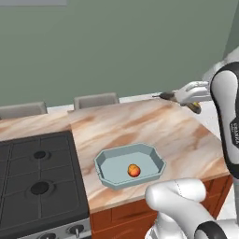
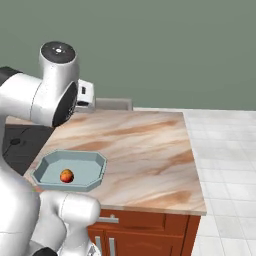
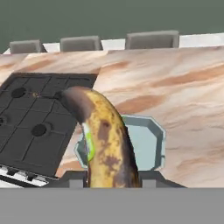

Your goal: Pick the banana and peach from the fridge and place them inside the tupperware on the counter.

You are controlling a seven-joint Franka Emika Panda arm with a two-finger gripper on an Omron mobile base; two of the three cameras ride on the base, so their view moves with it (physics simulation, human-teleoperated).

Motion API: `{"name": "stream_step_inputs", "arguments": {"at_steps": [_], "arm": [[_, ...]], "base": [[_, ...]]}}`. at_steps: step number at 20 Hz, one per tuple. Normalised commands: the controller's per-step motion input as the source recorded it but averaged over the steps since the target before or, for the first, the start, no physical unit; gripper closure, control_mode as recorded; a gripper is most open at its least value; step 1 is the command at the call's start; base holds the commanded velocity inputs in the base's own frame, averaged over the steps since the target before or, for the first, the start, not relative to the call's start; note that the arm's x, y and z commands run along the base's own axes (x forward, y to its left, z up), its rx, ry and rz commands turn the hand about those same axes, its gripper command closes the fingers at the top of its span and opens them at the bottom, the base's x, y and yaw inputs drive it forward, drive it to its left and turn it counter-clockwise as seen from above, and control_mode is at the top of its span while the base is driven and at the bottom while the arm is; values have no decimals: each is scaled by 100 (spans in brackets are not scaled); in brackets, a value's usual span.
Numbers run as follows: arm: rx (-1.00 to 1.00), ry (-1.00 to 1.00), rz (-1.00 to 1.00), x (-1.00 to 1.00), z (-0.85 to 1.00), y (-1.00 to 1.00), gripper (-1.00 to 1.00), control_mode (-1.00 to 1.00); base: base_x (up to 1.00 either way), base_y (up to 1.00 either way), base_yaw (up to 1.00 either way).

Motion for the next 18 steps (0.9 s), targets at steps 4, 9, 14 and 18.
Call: {"name": "stream_step_inputs", "arguments": {"at_steps": [4,9,14,18], "arm": [[-24,39,100,5,-51,11,100,-100],[-40,24,89,0,-60,42,100,-100],[-50,-2,27,0,-68,40,100,-100],[-42,-14,0,0,-66,17,100,-100]], "base": [[0,0,0],[0,0,0],[0,0,0],[0,0,0]]}}
